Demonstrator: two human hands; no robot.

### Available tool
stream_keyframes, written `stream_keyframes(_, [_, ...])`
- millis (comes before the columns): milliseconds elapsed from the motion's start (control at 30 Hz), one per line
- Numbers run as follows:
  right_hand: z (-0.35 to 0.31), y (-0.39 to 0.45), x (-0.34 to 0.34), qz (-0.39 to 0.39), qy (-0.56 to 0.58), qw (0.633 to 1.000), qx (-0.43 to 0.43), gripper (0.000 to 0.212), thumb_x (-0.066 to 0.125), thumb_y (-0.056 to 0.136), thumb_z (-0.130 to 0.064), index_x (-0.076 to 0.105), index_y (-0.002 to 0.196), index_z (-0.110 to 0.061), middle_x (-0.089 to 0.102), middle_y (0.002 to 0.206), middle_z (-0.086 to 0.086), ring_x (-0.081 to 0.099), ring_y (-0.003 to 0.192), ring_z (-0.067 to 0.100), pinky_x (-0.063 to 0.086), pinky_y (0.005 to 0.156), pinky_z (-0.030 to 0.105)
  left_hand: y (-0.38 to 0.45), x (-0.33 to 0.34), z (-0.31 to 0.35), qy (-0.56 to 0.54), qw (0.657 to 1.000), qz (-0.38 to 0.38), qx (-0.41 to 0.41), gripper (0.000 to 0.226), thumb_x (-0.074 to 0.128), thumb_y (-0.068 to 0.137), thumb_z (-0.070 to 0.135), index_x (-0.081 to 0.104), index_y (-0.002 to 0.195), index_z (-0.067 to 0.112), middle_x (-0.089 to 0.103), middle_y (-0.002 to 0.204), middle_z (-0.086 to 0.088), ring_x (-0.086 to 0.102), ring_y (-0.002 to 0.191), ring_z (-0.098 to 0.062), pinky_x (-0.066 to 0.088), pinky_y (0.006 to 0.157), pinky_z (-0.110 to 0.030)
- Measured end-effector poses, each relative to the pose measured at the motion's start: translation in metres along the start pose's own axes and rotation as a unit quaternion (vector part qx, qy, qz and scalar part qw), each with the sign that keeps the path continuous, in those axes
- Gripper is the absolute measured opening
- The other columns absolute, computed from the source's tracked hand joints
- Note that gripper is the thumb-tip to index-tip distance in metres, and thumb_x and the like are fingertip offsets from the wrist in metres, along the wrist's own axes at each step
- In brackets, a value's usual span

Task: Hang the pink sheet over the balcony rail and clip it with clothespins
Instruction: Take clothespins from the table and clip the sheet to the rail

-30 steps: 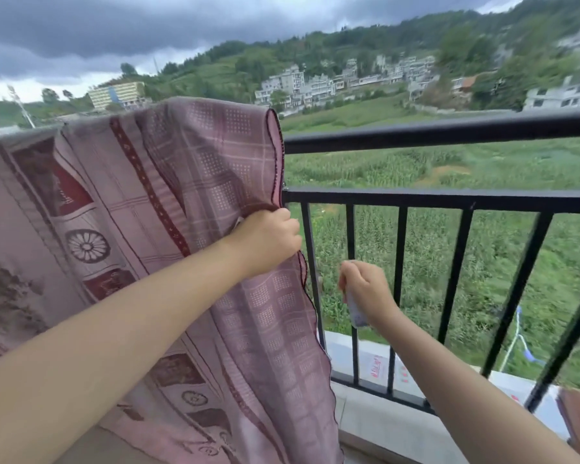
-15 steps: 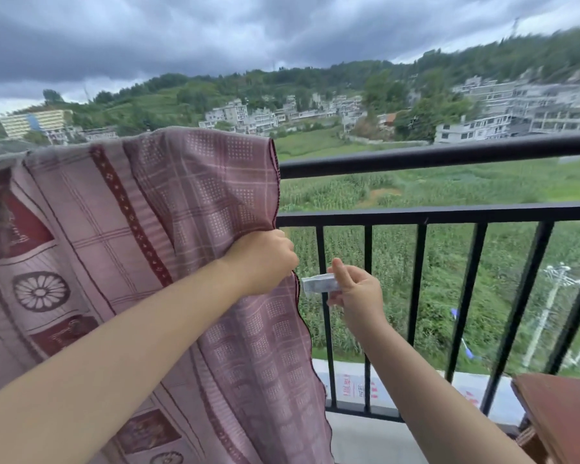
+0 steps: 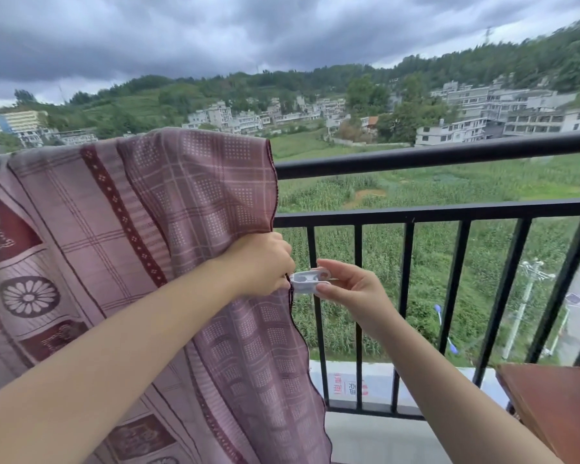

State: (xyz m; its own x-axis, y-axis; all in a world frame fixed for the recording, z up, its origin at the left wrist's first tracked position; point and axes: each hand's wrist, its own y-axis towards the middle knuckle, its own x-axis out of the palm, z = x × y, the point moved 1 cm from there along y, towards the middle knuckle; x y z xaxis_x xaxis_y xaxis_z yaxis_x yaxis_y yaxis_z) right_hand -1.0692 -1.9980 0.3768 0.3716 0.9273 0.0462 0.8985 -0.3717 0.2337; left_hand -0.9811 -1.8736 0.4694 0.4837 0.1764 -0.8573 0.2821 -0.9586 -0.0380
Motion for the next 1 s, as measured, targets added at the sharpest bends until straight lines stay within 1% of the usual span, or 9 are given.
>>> stream_keyframes(67, [0.0, 0.002, 0.001, -0.018, -0.025, 0.999, 0.012, 0.046, 0.063, 0.076, 0.002, 0.052, 0.121, -0.007, 0.065, 0.09, -0.007, 0.063, 0.067, -0.003, 0.054, 0.064, 0.011, -0.001, 0.001, 0.0, 0.004, 1.0, -0.008, 0.001, 0.032, 0.045, 0.091, 0.038, 0.061, 0.104, 0.014, 0.058, 0.107, 0.0, 0.047, 0.106, -0.018, 0.048, 0.089, -0.035])
stream_keyframes(167, [-0.003, 0.004, 0.001, -0.07, -0.168, 0.983, 0.011, 0.04, 0.064, 0.078, -0.004, 0.055, 0.117, -0.005, 0.064, 0.086, -0.009, 0.063, 0.062, -0.008, 0.052, 0.059, 0.008, -0.003, 0.002, 0.0, 0.006, 1.0, -0.008, 0.009, 0.032, 0.044, 0.091, 0.037, 0.06, 0.105, 0.014, 0.057, 0.106, 0.0, 0.046, 0.104, -0.017, 0.047, 0.089, -0.033])
stream_keyframes(267, [-0.007, 0.006, -0.002, -0.083, -0.325, 0.941, -0.051, 0.027, 0.063, 0.08, -0.012, 0.061, 0.104, -0.003, 0.066, 0.086, 0.003, 0.059, 0.063, 0.002, 0.052, 0.058, 0.009, -0.004, 0.002, -0.001, -0.008, 1.0, 0.008, 0.019, 0.033, 0.045, 0.091, 0.038, 0.06, 0.109, 0.015, 0.058, 0.107, 0.001, 0.046, 0.105, -0.016, 0.046, 0.09, -0.032])
stream_keyframes(333, [-0.011, 0.005, -0.006, -0.08, -0.394, 0.911, -0.094, 0.02, 0.06, 0.082, -0.017, 0.063, 0.096, -0.002, 0.063, 0.073, 0.002, 0.052, 0.054, 0.006, 0.05, 0.052, 0.014, -0.005, 0.001, -0.004, -0.028, 0.999, 0.015, 0.021, 0.032, 0.047, 0.091, 0.036, 0.06, 0.111, 0.016, 0.058, 0.107, 0.002, 0.047, 0.105, -0.016, 0.045, 0.092, -0.031])
stream_keyframes(533, [-0.026, 0.0, -0.031, -0.072, -0.434, 0.891, -0.11, 0.024, 0.057, 0.084, -0.019, 0.062, 0.072, 0.002, 0.053, 0.054, -0.006, 0.046, 0.038, -0.001, 0.041, 0.04, 0.008, -0.004, 0.002, -0.006, -0.036, 0.998, 0.045, 0.01, 0.026, 0.045, 0.091, 0.023, 0.064, 0.105, 0.015, 0.062, 0.103, 0.0, 0.051, 0.104, -0.018, 0.045, 0.093, -0.033])
stream_keyframes(667, [-0.029, 0.0, -0.027, -0.12, -0.476, 0.863, -0.123, 0.032, 0.058, 0.084, -0.022, 0.048, 0.054, -0.025, 0.047, 0.048, -0.01, 0.043, 0.036, 0.002, 0.039, 0.039, 0.01, -0.003, 0.005, -0.004, -0.057, 0.995, 0.079, 0.013, 0.027, 0.043, 0.091, 0.021, 0.066, 0.103, 0.014, 0.063, 0.102, -0.002, 0.051, 0.102, -0.02, 0.046, 0.09, -0.034])
stream_keyframes(733, [-0.029, 0.002, -0.017, -0.141, -0.498, 0.848, -0.115, 0.035, 0.056, 0.085, -0.024, 0.042, 0.053, -0.028, 0.05, 0.051, -0.004, 0.044, 0.042, 0.011, 0.041, 0.043, 0.013, -0.004, 0.005, -0.004, -0.068, 0.992, 0.101, 0.021, 0.026, 0.045, 0.091, 0.02, 0.067, 0.101, 0.013, 0.064, 0.099, -0.003, 0.052, 0.1, -0.022, 0.047, 0.087, -0.033])
stream_keyframes(833, [-0.027, 0.006, -0.003, -0.164, -0.508, 0.838, -0.108, 0.031, 0.055, 0.086, -0.025, 0.046, 0.057, -0.019, 0.055, 0.059, 0.007, 0.049, 0.052, 0.018, 0.05, 0.053, 0.033, -0.007, 0.004, -0.003, -0.073, 0.992, 0.103, 0.024, 0.026, 0.044, 0.092, 0.022, 0.067, 0.101, 0.014, 0.063, 0.099, -0.001, 0.05, 0.099, -0.019, 0.043, 0.082, -0.029])
stream_keyframes(1000, [-0.027, 0.014, 0.009, -0.173, -0.486, 0.85, -0.103, 0.022, 0.057, 0.085, -0.025, 0.059, 0.074, -0.006, 0.056, 0.062, 0.007, 0.047, 0.052, 0.022, 0.047, 0.055, 0.03, -0.007, 0.004, -0.003, -0.045, 0.996, 0.072, 0.023, 0.026, 0.042, 0.092, 0.024, 0.065, 0.1, 0.016, 0.06, 0.1, 0.002, 0.048, 0.1, -0.017, 0.044, 0.084, -0.028])
